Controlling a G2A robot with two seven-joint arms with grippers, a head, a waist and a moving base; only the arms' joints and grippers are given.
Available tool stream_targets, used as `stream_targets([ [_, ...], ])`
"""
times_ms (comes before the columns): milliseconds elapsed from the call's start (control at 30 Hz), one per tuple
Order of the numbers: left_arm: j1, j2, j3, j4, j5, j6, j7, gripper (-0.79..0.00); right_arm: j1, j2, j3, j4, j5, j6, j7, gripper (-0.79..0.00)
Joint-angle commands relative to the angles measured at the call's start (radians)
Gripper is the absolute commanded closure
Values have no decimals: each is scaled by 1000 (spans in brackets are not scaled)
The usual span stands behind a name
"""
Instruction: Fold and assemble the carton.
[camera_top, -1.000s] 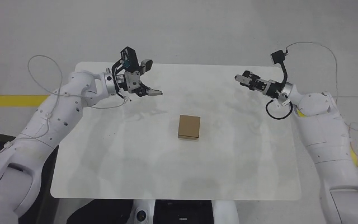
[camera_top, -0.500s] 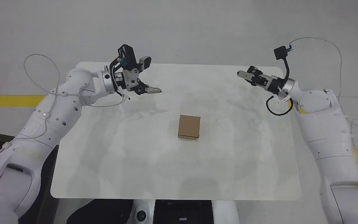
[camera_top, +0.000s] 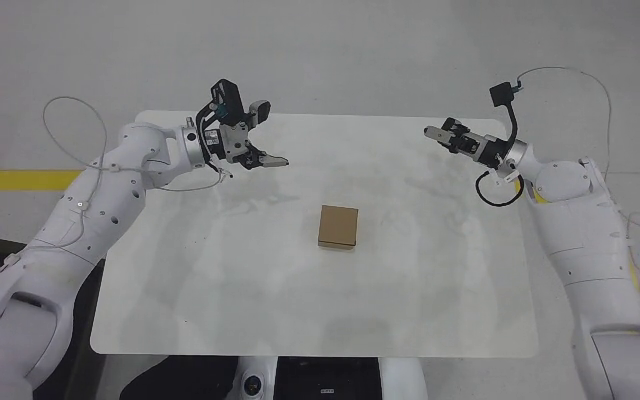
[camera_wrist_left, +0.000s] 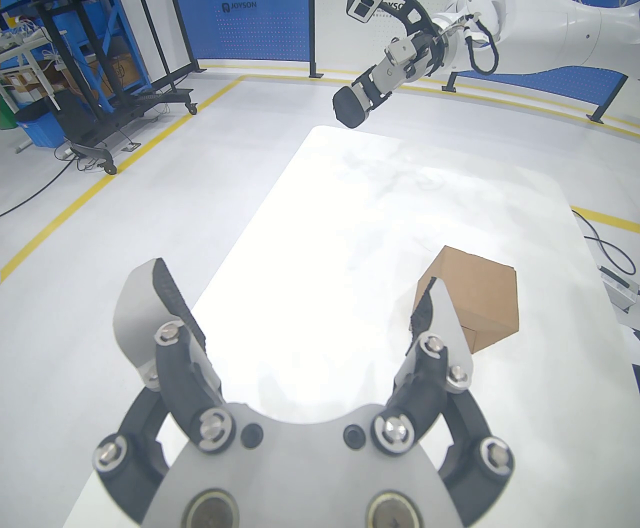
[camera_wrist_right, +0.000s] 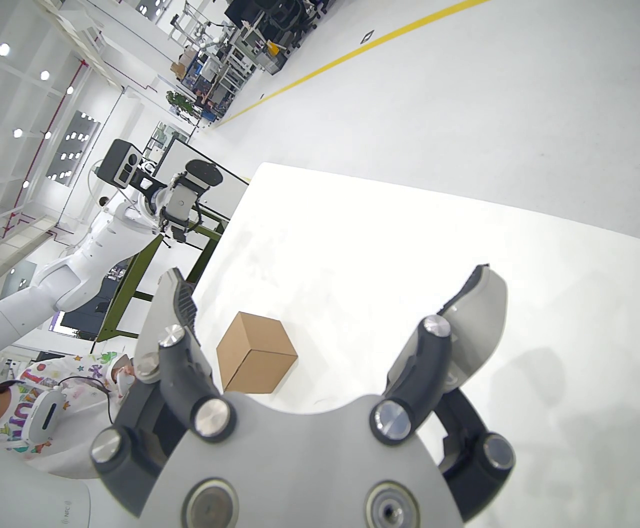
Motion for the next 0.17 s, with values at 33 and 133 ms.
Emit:
stream_targets([
  [33, 0, 0, 0, 0, 0, 0, 0, -784, 0, 0, 0, 0, 0, 0, 0, -785],
  [133, 0, 0, 0, 0, 0, 0, 0, -784, 0, 0, 0, 0, 0, 0, 0, -785],
])
